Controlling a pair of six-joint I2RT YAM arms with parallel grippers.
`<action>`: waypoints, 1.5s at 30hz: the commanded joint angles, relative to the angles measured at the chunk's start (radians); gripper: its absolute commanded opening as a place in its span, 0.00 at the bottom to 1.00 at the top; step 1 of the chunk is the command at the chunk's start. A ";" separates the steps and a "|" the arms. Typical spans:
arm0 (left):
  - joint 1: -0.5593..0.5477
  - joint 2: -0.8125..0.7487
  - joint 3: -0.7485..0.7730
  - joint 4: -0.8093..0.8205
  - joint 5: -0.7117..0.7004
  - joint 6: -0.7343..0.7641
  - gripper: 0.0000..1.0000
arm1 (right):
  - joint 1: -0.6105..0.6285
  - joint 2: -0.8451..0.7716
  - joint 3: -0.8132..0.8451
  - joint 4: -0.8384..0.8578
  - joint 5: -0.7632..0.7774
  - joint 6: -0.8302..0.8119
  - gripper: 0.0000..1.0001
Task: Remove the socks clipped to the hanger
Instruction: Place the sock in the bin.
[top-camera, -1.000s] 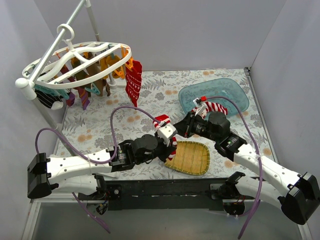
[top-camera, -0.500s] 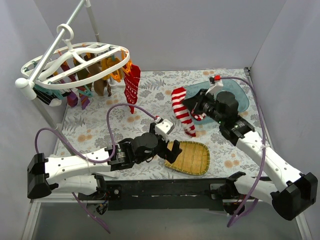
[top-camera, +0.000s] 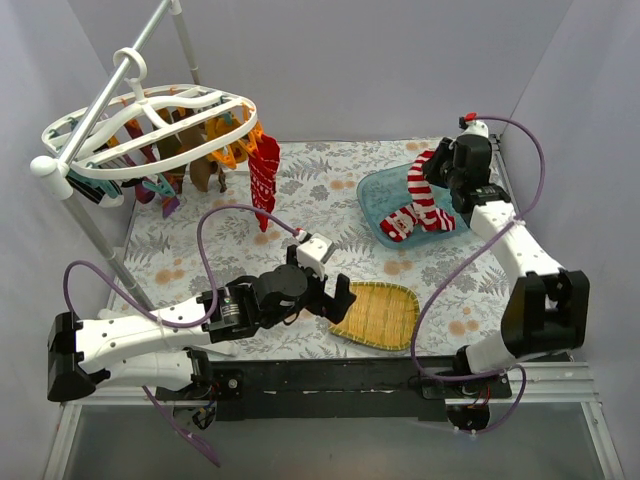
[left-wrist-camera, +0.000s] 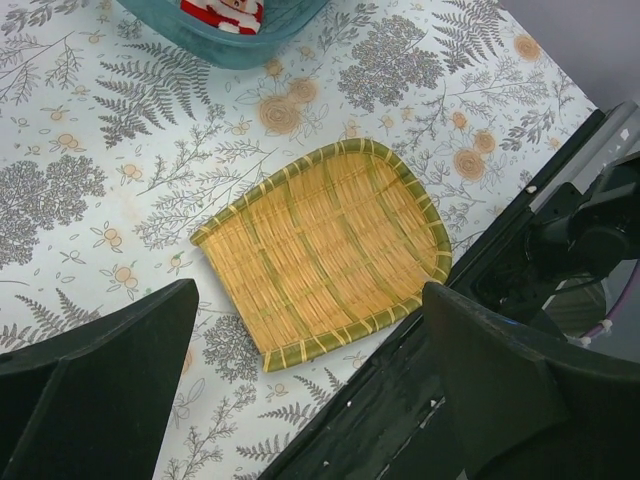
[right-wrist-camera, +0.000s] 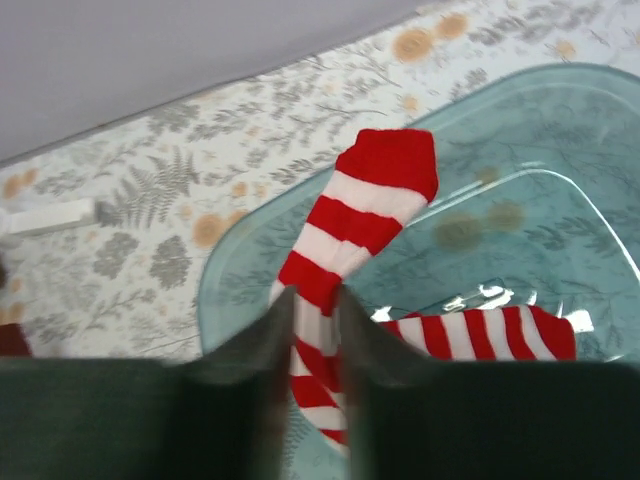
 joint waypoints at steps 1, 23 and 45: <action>0.002 -0.033 0.049 -0.038 -0.027 -0.025 0.97 | -0.040 0.123 0.114 -0.077 0.047 -0.065 0.66; 0.010 -0.137 -0.041 -0.471 -0.343 -0.618 0.98 | 0.487 -0.160 -0.073 0.294 -0.128 -0.180 0.87; 0.015 -0.267 -0.189 -0.785 -0.318 -1.004 0.98 | 0.862 0.135 0.051 0.556 0.124 -0.237 0.79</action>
